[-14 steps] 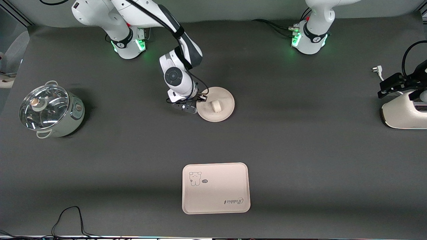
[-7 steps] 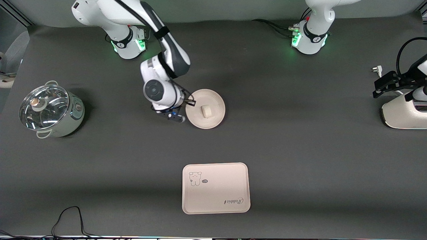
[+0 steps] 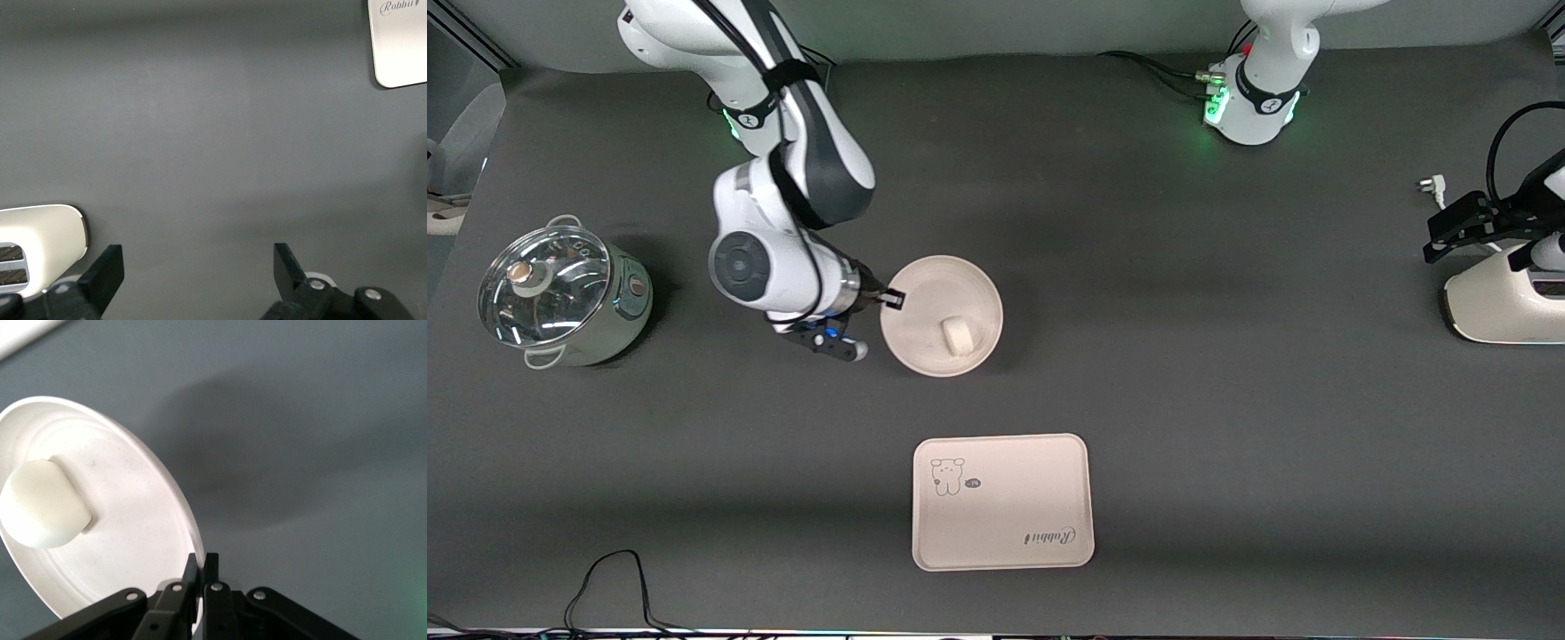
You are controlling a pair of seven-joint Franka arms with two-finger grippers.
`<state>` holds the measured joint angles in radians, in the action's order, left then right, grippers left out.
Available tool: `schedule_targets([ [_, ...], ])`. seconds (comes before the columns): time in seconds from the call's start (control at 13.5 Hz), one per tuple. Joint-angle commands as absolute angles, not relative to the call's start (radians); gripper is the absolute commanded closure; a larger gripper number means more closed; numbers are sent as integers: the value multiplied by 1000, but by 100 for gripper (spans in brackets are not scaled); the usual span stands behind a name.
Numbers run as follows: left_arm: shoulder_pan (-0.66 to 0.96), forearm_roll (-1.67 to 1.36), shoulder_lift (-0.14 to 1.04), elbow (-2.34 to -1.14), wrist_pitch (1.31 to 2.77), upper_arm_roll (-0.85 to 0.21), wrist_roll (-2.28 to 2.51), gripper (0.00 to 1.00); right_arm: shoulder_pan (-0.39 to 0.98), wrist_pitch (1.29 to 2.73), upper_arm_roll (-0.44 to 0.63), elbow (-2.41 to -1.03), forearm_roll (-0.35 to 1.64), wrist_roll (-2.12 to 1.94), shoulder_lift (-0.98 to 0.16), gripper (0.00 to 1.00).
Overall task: Place bun in plate and plate on tray
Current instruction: 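Lift the plate and carry it onto the rabbit tray with the right gripper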
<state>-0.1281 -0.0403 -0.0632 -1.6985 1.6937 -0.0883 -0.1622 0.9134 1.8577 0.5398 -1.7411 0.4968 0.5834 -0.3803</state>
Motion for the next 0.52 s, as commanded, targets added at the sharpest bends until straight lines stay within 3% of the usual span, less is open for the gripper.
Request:
schedule_targets([
  [0.0, -129, -37, -58, -1669, 1669, -91, -175, 0, 867, 1804, 548, -1623, 518, 560, -408, 100],
  [0.44, -130, -37, -57, -1669, 1667, -91, -176, 0, 833, 1822, 546, -1393, 664, 581, -569, 100],
])
